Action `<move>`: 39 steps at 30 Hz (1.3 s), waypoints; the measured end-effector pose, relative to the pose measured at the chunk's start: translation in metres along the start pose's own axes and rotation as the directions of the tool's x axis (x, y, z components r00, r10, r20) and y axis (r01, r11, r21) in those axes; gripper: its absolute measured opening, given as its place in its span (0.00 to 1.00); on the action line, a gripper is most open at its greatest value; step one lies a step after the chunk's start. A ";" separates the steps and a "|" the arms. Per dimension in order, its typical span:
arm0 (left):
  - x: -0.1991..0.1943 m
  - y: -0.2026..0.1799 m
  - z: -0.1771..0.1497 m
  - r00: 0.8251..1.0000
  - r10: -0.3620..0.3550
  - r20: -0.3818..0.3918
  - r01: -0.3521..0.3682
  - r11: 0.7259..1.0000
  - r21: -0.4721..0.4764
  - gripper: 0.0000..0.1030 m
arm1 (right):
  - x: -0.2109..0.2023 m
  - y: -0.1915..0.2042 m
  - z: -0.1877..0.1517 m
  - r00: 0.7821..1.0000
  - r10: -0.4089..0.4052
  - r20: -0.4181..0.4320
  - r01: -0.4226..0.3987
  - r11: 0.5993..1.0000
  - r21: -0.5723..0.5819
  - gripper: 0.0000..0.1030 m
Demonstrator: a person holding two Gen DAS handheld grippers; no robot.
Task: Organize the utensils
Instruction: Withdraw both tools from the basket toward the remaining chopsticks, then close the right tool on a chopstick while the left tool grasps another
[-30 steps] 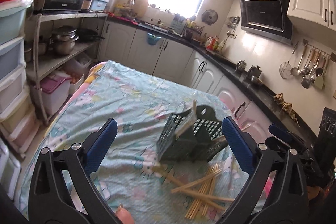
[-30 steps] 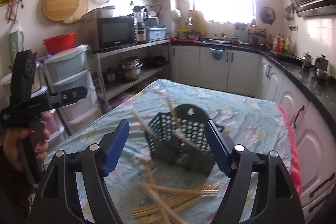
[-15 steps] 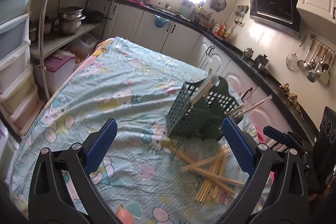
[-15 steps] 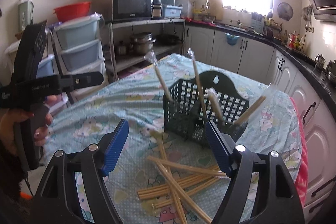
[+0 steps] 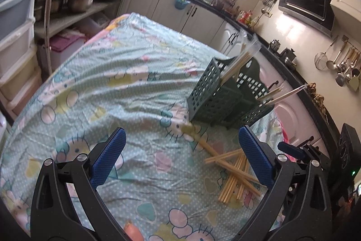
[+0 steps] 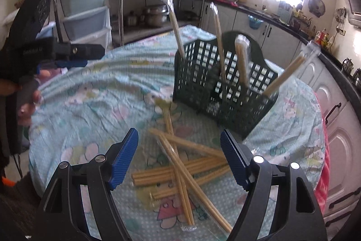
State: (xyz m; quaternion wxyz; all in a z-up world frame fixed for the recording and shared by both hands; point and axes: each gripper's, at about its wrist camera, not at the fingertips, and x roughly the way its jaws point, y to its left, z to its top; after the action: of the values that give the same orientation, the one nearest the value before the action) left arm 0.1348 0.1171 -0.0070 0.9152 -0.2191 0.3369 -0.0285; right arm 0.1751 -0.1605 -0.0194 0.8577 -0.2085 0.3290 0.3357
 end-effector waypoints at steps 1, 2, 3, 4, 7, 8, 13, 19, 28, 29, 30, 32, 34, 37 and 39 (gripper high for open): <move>0.002 0.001 -0.001 1.000 -0.001 -0.009 0.001 1.000 -0.005 0.90 | 0.002 0.000 -0.002 1.000 0.000 -0.009 0.000 1.000 -0.006 0.70; 0.005 0.002 -0.003 1.000 -0.004 -0.017 0.004 1.000 -0.009 0.89 | 0.005 0.001 -0.005 1.000 -0.001 -0.023 0.001 1.000 -0.016 0.69; 0.008 0.003 -0.004 0.999 -0.012 -0.033 0.011 1.000 -0.015 0.89 | 0.007 0.001 -0.007 1.000 0.000 -0.030 -0.001 1.000 -0.022 0.67; 0.011 0.002 -0.006 0.999 -0.015 -0.042 0.014 1.000 -0.018 0.89 | 0.010 0.002 -0.009 0.999 0.004 -0.041 -0.005 1.000 -0.028 0.64; 0.024 0.002 -0.011 0.994 -0.052 -0.092 0.049 0.998 -0.034 0.76 | 0.019 0.003 -0.014 0.997 0.019 -0.068 -0.022 0.999 -0.041 0.55; 0.029 0.002 -0.012 0.991 -0.071 -0.115 0.066 0.997 -0.050 0.73 | 0.025 0.004 -0.015 0.996 0.026 -0.080 -0.030 0.999 -0.045 0.52; 0.052 0.004 -0.022 0.964 -0.173 -0.200 0.145 0.979 -0.147 0.57 | 0.050 0.007 -0.019 0.991 0.037 -0.126 -0.046 0.997 -0.067 0.41; 0.071 0.000 -0.034 0.938 -0.222 -0.267 0.176 0.966 -0.187 0.47 | 0.067 0.014 -0.021 0.989 0.039 -0.143 -0.053 0.994 -0.092 0.36; 0.093 -0.003 -0.041 0.906 -0.270 -0.326 0.198 0.951 -0.237 0.41 | 0.079 0.009 -0.020 0.991 0.042 -0.129 -0.052 0.996 -0.075 0.18; 0.095 -0.003 -0.041 0.903 -0.277 -0.330 0.200 0.948 -0.247 0.40 | 0.079 0.007 -0.020 0.990 0.046 -0.131 -0.055 0.996 -0.071 0.17; 0.097 -0.003 -0.042 0.899 -0.287 -0.332 0.205 0.943 -0.261 0.39 | 0.078 0.005 -0.019 0.990 0.053 -0.127 -0.061 0.997 -0.057 0.16; 0.101 -0.001 -0.042 0.893 -0.300 -0.334 0.207 0.936 -0.286 0.39 | 0.072 -0.001 -0.018 0.991 0.063 -0.116 -0.067 0.997 -0.032 0.10; 0.107 -0.001 -0.044 0.886 -0.312 -0.342 0.207 0.928 -0.309 0.39 | 0.067 -0.010 -0.017 0.993 0.059 -0.100 -0.061 0.998 -0.014 0.09; 0.111 -0.004 -0.044 0.881 -0.321 -0.349 0.212 0.925 -0.316 0.39 | 0.058 -0.022 -0.014 0.995 0.063 -0.072 -0.061 0.998 0.029 0.08; 0.114 -0.006 -0.045 0.882 -0.315 -0.350 0.208 0.928 -0.310 0.36 | 0.051 -0.029 -0.012 0.996 0.073 -0.049 -0.070 0.996 0.060 0.07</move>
State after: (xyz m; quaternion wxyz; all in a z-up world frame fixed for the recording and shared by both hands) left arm 0.1951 0.0720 -0.1033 0.7788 -0.3721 0.4818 -0.1513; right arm 0.2190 -0.1649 -0.0592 0.8422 -0.1800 0.3678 0.3508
